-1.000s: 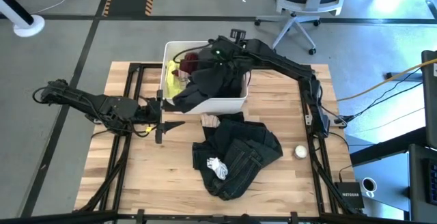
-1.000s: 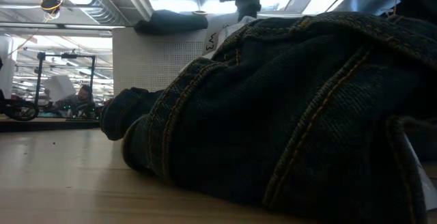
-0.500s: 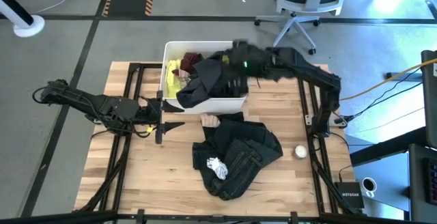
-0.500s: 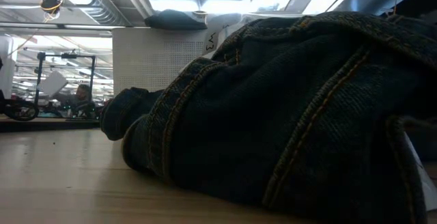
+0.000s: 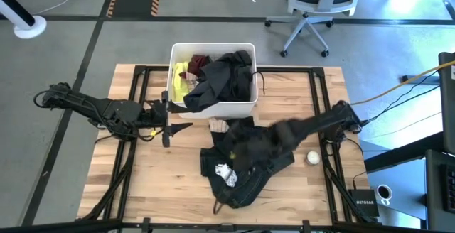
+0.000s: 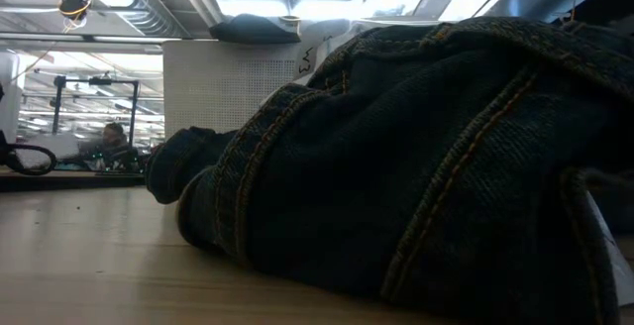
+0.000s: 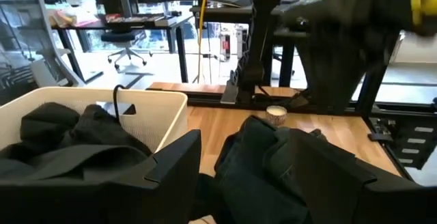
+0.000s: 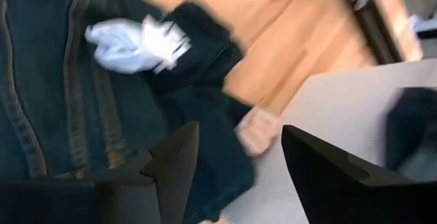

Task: Sort clothes
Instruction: Put the blue sock into the white laundry organizer

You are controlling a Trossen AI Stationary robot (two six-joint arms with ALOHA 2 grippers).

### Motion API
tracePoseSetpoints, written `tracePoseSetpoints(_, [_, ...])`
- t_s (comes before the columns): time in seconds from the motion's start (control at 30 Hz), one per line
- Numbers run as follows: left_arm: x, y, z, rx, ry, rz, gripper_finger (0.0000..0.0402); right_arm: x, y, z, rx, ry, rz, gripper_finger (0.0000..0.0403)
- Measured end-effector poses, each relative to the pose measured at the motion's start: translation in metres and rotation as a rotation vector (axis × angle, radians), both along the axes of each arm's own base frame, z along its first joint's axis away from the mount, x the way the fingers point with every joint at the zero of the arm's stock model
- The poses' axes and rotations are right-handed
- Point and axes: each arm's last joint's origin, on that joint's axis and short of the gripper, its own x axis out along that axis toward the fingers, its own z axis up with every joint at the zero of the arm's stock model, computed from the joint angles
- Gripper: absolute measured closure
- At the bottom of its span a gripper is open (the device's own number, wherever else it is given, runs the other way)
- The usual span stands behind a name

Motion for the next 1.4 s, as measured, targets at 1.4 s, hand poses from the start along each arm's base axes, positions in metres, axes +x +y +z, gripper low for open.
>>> tracePoseSetpoints(1.4, [0.0, 0.0, -0.001, -0.001, 0.007, 0.002, 0.0188, 0.004, 0.051, -0.163, 0.026, -0.171, -0.096, 0.0175])
